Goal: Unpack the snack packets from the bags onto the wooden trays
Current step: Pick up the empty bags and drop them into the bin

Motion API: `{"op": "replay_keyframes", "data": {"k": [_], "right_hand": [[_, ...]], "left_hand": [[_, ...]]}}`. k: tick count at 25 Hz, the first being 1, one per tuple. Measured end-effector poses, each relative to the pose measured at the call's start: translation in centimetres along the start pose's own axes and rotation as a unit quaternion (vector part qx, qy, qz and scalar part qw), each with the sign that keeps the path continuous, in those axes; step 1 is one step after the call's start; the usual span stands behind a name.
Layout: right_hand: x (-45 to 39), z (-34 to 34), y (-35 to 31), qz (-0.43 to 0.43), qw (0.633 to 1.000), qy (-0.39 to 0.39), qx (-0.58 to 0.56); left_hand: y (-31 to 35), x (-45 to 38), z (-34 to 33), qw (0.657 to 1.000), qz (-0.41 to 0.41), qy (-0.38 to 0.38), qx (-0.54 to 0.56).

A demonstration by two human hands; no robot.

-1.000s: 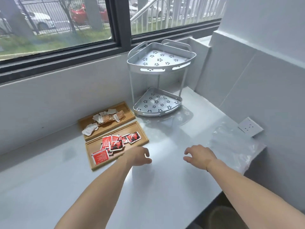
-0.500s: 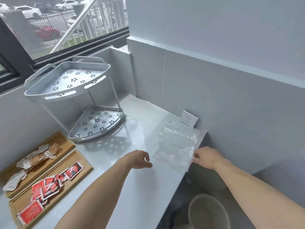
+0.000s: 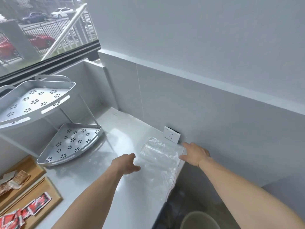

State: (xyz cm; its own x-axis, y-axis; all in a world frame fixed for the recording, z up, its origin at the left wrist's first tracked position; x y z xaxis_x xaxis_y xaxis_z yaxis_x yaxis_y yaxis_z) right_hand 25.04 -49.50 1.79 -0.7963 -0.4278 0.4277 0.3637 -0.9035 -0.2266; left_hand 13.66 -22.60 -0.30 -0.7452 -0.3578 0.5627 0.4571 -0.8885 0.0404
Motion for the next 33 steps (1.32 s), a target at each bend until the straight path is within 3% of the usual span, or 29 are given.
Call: {"op": "replay_keyframes", "data": {"k": [10, 18, 28, 33], "right_hand": [[-5.9, -4.5, -2.3, -0.045, 0.998, -0.026, -0.038], [-7.0, -4.5, -2.0, -0.061, 0.998, 0.011, 0.028], [-1.7, -2.7, 0.5, -0.070, 0.997, 0.016, -0.012], [3.2, -1.3, 2.2, -0.094, 0.993, 0.057, -0.050]], "left_hand": [[0.9, -4.2, -1.7, 0.998, -0.004, -0.049, 0.032], [0.5, -5.9, -2.6, 0.992, -0.013, -0.073, 0.103], [1.2, -3.4, -1.3, 0.981, -0.020, -0.092, 0.170], [2.6, -0.6, -0.2, 0.974, -0.055, -0.092, 0.200]]}}
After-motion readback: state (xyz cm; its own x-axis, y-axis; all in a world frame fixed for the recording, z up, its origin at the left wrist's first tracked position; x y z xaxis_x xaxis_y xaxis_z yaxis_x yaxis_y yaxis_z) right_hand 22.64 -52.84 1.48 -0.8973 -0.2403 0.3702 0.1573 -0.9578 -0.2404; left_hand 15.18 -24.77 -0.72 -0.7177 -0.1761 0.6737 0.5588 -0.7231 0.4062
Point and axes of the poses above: each hand's wrist, its own x-axis away from the middle knuckle, its own z-axis out of the back of the hand, y = z × x, the point moved 3 cm from there along -x, towards the middle knuckle, and after that the axes turned 5 degrees about z, right-handed, at the moved point
